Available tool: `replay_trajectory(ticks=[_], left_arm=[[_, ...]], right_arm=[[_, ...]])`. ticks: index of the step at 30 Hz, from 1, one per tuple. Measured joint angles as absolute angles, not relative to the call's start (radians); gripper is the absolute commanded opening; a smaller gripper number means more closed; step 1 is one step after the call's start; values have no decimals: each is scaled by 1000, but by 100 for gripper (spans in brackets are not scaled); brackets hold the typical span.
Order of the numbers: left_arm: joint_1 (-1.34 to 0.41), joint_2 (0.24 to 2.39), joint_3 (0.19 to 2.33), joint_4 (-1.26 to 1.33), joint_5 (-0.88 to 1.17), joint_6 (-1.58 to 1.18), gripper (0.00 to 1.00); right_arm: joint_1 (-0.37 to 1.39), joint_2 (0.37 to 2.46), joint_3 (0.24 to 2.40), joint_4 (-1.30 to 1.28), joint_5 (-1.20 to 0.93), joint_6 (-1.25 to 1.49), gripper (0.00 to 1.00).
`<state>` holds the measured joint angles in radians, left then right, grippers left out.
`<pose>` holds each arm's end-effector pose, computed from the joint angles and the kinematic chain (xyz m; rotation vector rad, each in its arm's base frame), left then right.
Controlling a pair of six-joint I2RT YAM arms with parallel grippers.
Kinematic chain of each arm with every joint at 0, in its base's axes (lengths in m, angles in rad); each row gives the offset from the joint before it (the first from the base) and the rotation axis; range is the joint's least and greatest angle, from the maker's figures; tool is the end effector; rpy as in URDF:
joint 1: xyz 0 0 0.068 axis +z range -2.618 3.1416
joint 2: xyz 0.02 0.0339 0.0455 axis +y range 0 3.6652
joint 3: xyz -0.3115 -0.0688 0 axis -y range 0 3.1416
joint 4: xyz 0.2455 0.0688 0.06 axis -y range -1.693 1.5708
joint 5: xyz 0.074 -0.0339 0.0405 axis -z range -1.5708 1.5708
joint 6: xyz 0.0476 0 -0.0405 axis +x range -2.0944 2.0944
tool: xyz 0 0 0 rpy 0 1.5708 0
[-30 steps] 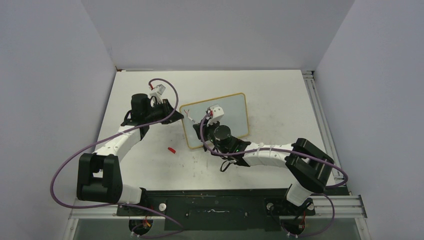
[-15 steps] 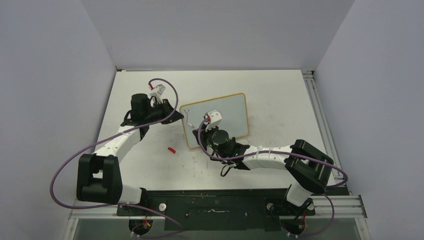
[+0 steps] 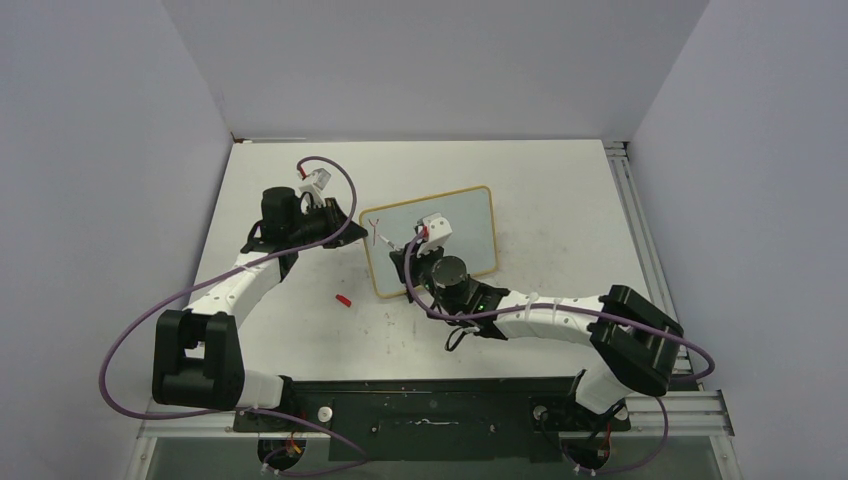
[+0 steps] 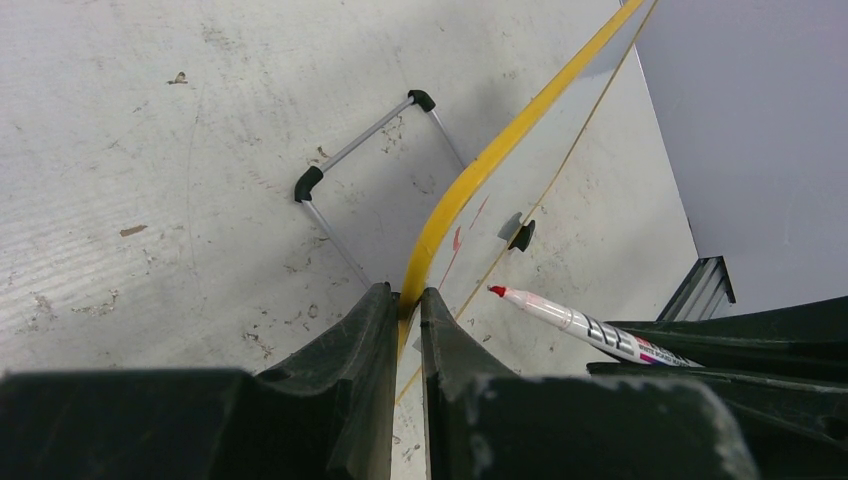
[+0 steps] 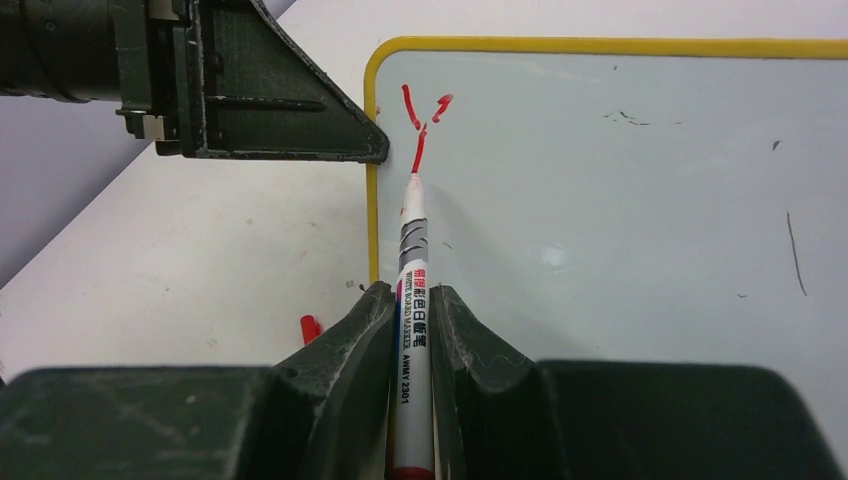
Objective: Write a sentence on the whiteboard
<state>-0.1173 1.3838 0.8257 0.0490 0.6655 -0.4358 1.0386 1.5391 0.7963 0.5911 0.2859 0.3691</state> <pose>0.2939 -0.0642 0.2861 0.0867 2.1186 -1.0240 0.1891 0.2946 0.2849 -0.3746 1.7425 0.7889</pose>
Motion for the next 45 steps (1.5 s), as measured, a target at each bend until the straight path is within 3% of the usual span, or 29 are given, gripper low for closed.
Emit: replay_trajectory(ticks=[45], left_arm=[[-116,1384,826,47,663,-435,0]], right_arm=[[997,1585,803,612,268,374,5]])
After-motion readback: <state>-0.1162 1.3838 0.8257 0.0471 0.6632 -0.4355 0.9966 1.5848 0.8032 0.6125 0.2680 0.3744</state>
